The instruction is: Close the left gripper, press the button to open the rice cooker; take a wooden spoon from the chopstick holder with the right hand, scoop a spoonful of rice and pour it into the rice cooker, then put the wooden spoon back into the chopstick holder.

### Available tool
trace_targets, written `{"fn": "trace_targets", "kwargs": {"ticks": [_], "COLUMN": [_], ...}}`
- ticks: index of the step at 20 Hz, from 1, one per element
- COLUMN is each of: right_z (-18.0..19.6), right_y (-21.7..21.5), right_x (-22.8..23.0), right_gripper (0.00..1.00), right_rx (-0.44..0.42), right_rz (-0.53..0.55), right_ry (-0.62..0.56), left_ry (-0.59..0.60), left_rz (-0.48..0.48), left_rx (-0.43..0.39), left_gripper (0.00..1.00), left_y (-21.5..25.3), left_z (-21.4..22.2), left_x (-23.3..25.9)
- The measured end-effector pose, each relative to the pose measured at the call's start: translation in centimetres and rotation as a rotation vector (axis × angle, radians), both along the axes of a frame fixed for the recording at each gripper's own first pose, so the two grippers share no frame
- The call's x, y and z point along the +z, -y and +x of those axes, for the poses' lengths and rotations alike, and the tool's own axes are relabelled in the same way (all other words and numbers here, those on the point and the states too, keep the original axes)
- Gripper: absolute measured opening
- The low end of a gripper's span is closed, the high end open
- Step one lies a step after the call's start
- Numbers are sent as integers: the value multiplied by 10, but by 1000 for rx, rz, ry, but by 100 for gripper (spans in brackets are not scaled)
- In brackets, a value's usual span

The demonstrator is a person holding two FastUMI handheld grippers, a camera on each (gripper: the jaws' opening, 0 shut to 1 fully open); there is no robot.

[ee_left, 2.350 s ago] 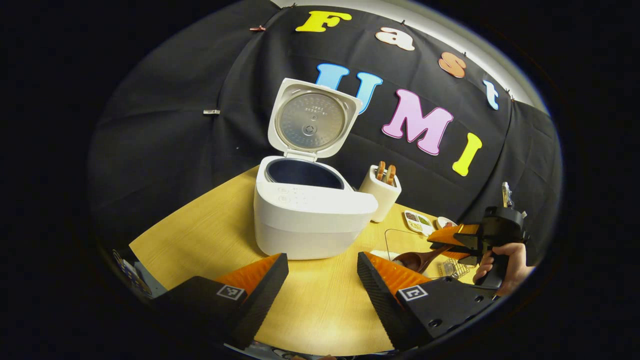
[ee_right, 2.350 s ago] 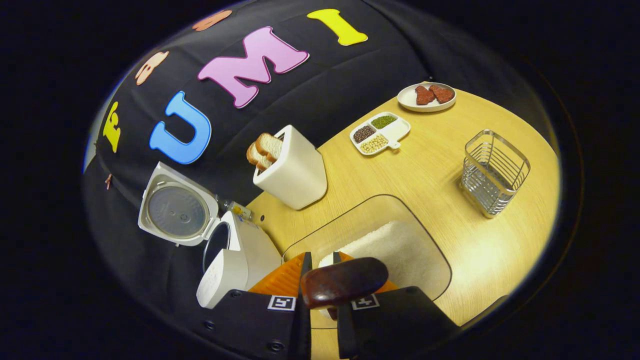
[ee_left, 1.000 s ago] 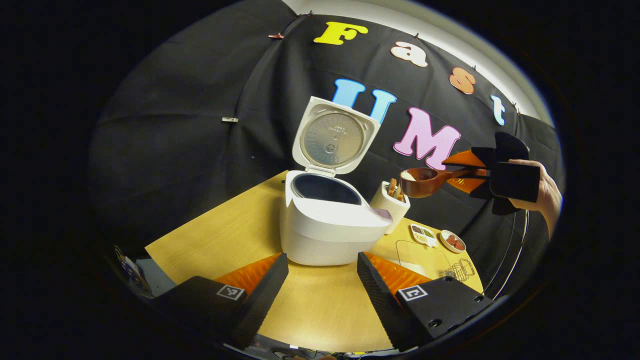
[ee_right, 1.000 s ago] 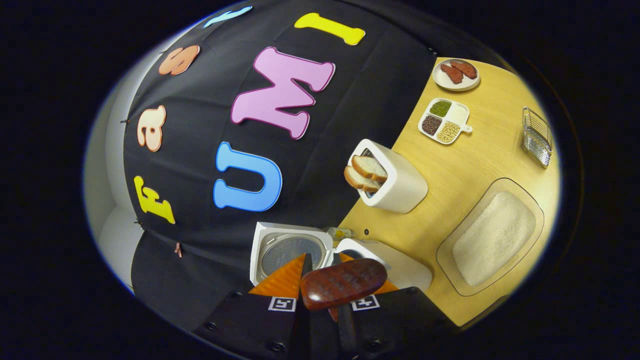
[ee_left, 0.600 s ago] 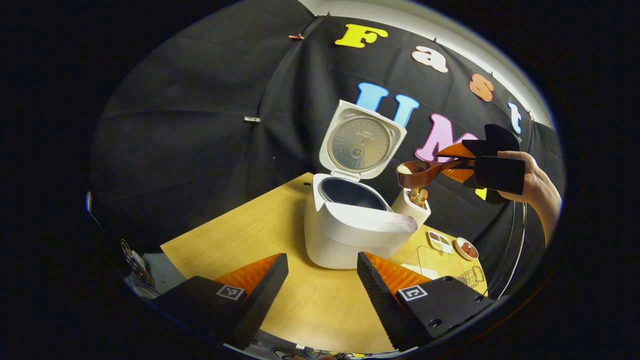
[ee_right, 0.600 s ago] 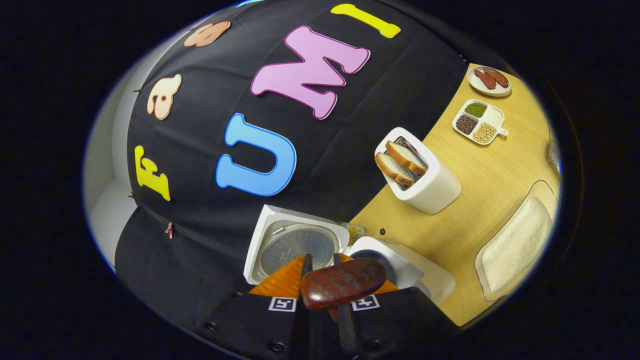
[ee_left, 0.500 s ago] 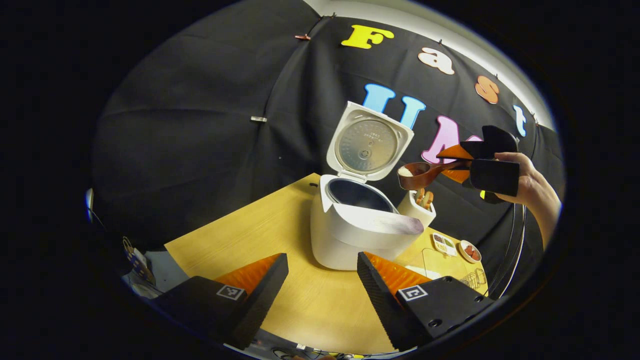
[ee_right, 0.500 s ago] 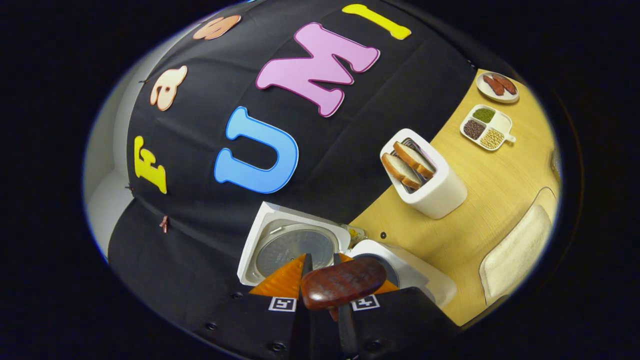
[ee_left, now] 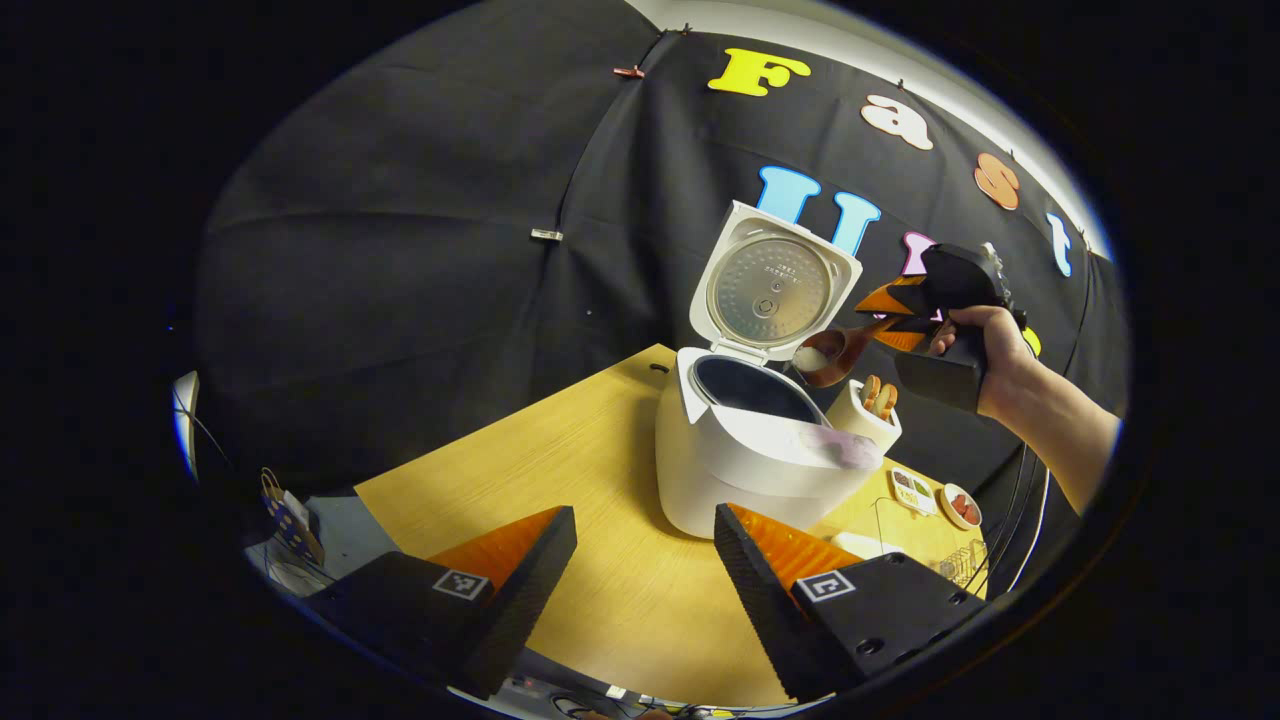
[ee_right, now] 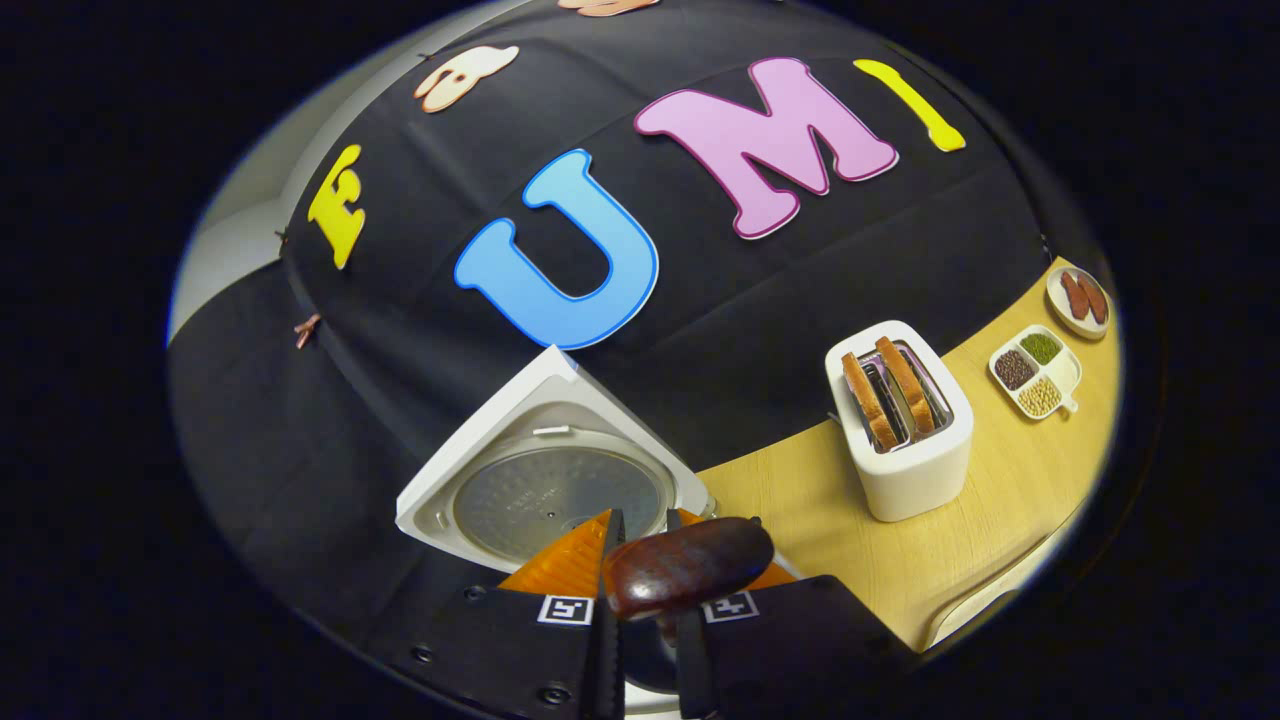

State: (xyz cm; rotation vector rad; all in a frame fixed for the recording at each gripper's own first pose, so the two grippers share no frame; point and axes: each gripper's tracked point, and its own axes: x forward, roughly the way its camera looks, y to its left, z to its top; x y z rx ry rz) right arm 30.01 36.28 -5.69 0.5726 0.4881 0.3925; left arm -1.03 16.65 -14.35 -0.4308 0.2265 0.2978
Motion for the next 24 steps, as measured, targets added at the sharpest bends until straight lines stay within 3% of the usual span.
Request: {"fn": "trace_targets", "kwargs": {"ticks": [4,14,24], "right_z": [-8,-31,-71], "right_y": [-20,-52,-77], "right_x": [-14,-12,-18], "right_gripper": [19,24,24], "right_rx": [79,274,461], "right_rz": [-73,-299,-459], "right_ry": [50,305,479], "left_ry": [-17,-36,-27], "left_rz": [24,120,105], "left_rx": [-4,-76,-98], "left_gripper": [96,97,95], "left_y": [3,24,34], "left_z": [-2,0,-2], "left_x": [-6,-6,-7]}}
